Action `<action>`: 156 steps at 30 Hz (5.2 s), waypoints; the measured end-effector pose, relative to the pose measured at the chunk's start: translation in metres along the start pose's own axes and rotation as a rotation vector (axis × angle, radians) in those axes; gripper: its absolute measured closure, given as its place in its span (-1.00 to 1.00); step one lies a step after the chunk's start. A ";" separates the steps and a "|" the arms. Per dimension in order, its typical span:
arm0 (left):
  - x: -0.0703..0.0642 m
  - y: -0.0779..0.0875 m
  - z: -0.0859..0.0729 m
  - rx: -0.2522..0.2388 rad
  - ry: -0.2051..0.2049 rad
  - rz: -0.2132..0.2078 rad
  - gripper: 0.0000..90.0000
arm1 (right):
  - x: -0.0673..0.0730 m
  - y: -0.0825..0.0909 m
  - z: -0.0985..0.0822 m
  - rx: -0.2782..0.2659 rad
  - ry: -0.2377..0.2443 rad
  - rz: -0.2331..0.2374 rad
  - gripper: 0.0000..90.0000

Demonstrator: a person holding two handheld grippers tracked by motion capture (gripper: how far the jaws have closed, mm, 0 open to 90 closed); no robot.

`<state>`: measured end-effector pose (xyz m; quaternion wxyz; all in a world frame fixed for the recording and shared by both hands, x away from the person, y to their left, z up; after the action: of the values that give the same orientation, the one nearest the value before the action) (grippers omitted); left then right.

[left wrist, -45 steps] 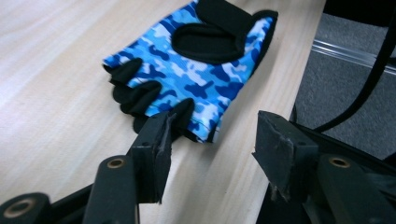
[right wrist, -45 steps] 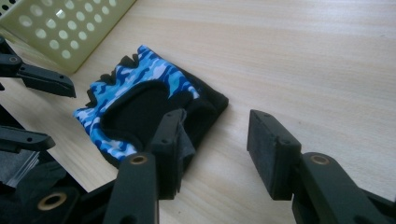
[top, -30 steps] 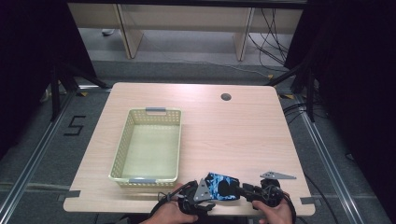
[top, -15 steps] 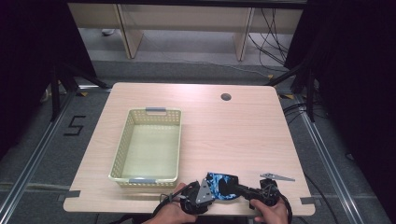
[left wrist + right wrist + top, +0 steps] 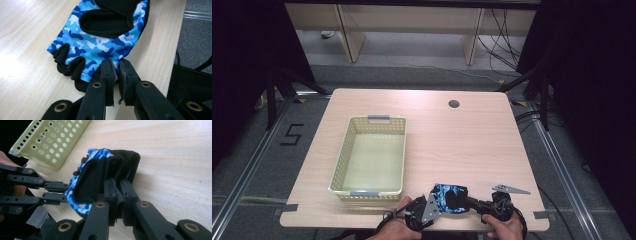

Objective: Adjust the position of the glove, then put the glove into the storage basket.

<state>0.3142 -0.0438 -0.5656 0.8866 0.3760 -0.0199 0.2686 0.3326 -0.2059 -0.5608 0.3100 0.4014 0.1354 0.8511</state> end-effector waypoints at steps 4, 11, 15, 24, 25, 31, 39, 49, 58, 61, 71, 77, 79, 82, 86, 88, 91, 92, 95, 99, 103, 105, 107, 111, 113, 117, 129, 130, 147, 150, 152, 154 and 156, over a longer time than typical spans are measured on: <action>0.000 0.004 0.001 -0.020 0.014 0.003 0.83 | 0.005 0.002 0.002 -0.008 0.024 0.021 0.91; 0.001 0.013 0.003 -0.043 0.013 0.013 0.83 | 0.018 0.003 0.007 -0.023 0.038 0.044 0.91; 0.004 0.019 0.006 -0.050 -0.002 0.022 0.83 | 0.027 0.006 0.014 -0.037 0.098 0.042 0.91; 0.005 0.035 0.013 -0.077 0.016 0.026 0.83 | 0.044 0.014 0.024 -0.035 0.148 0.040 0.91; 0.005 0.038 0.014 -0.081 0.023 0.019 0.83 | 0.050 0.015 0.025 -0.033 0.131 0.048 0.91; 0.010 0.059 0.014 -0.090 0.025 0.036 0.83 | 0.076 0.016 0.037 -0.025 0.180 0.066 0.91; 0.027 0.088 0.017 -0.101 0.053 0.068 0.83 | 0.109 0.011 0.062 -0.013 0.302 0.104 0.91; 0.056 0.119 0.020 -0.107 0.054 0.112 0.82 | 0.139 -0.001 0.088 -0.005 0.360 0.145 0.91; 0.093 0.138 0.007 -0.078 0.072 0.185 0.82 | 0.156 -0.037 0.115 0.010 0.399 0.177 0.91; 0.104 0.140 -0.003 -0.060 0.104 0.193 0.82 | 0.158 -0.052 0.119 0.024 0.387 0.185 0.91; 0.136 0.154 -0.048 0.016 0.130 0.233 0.82 | 0.170 -0.110 0.120 0.123 0.362 0.186 0.91; 0.149 0.160 -0.070 0.047 0.166 0.245 0.82 | 0.175 -0.142 0.118 0.170 0.342 0.198 0.91; 0.153 0.159 -0.079 0.056 0.166 0.247 0.81 | 0.175 -0.150 0.116 0.180 0.337 0.201 0.91; 0.155 0.155 -0.089 0.067 0.190 0.246 0.81 | 0.174 -0.165 0.112 0.201 0.328 0.193 0.91; 0.157 0.153 -0.099 0.090 0.201 0.240 0.81 | 0.172 -0.179 0.107 0.225 0.329 0.193 0.91; 0.159 0.153 -0.103 0.095 0.208 0.234 0.81 | 0.171 -0.183 0.106 0.236 0.325 0.179 0.91; 0.161 0.151 -0.108 0.103 0.213 0.226 0.79 | 0.170 -0.190 0.103 0.250 0.321 0.168 0.91; 0.161 0.151 -0.109 0.108 0.217 0.227 0.79 | 0.169 -0.192 0.101 0.257 0.322 0.166 0.91; 0.163 0.151 -0.110 0.106 0.222 0.217 0.75 | 0.165 -0.196 0.099 0.271 0.323 0.152 0.91; 0.167 0.154 -0.110 0.115 0.256 0.189 0.52 | 0.161 -0.202 0.093 0.304 0.313 0.121 0.91; 0.173 0.160 -0.107 0.100 0.274 0.181 0.34 | 0.157 -0.206 0.091 0.325 0.307 0.095 0.91; 0.177 0.164 -0.104 0.094 0.265 0.165 0.22 | 0.155 -0.208 0.089 0.331 0.300 0.077 0.91; 0.180 0.169 -0.103 0.088 0.301 0.186 0.12 | 0.154 -0.208 0.089 0.339 0.301 0.082 0.91; 0.181 0.172 -0.101 0.085 0.290 0.191 0.14 | 0.152 -0.208 0.087 0.354 0.291 0.082 0.91; 0.180 0.173 -0.099 0.073 0.310 0.188 0.08 | 0.152 -0.208 0.087 0.357 0.289 0.083 0.90; 0.180 0.174 -0.096 0.063 0.285 0.193 0.03 | 0.154 -0.206 0.086 0.365 0.297 0.087 0.88; 0.172 0.173 -0.091 0.041 0.308 0.190 -0.04 | 0.153 -0.199 0.084 0.431 0.335 0.010 0.70; 0.172 0.175 -0.091 0.054 0.289 0.188 -0.05 | 0.152 -0.199 0.084 0.441 0.354 0.007 0.66; 0.152 0.174 -0.078 0.006 0.301 0.156 -0.16 | 0.164 -0.190 0.104 0.412 0.465 -0.045 0.15; 0.147 0.175 -0.076 -0.023 0.340 0.150 -0.20 | 0.165 -0.185 0.108 0.370 0.500 -0.037 0.11; 0.145 0.176 -0.075 -0.035 0.352 0.149 -0.24 | 0.167 -0.181 0.109 0.354 0.492 -0.026 0.07; 0.142 0.176 -0.073 -0.061 0.378 0.137 -0.26 | 0.167 -0.179 0.110 0.333 0.484 -0.008 0.05; 0.139 0.175 -0.069 -0.085 0.418 0.137 -0.30 | 0.167 -0.172 0.109 0.330 0.464 -0.018 0.03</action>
<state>0.3357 0.1673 -0.4667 0.8662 0.2721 0.1277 0.3991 0.4077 0.0310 -0.4732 0.2087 0.2398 0.3432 0.8838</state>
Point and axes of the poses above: each handheld gripper's, and its own axes: y roughly backward along the jaws, z roughly out of its top, x roughly to its left, the point moved 8 cm from there along -y, roughly forward along the jaws, and after that the axes turned 6 degrees about z, right-handed, at the moved point
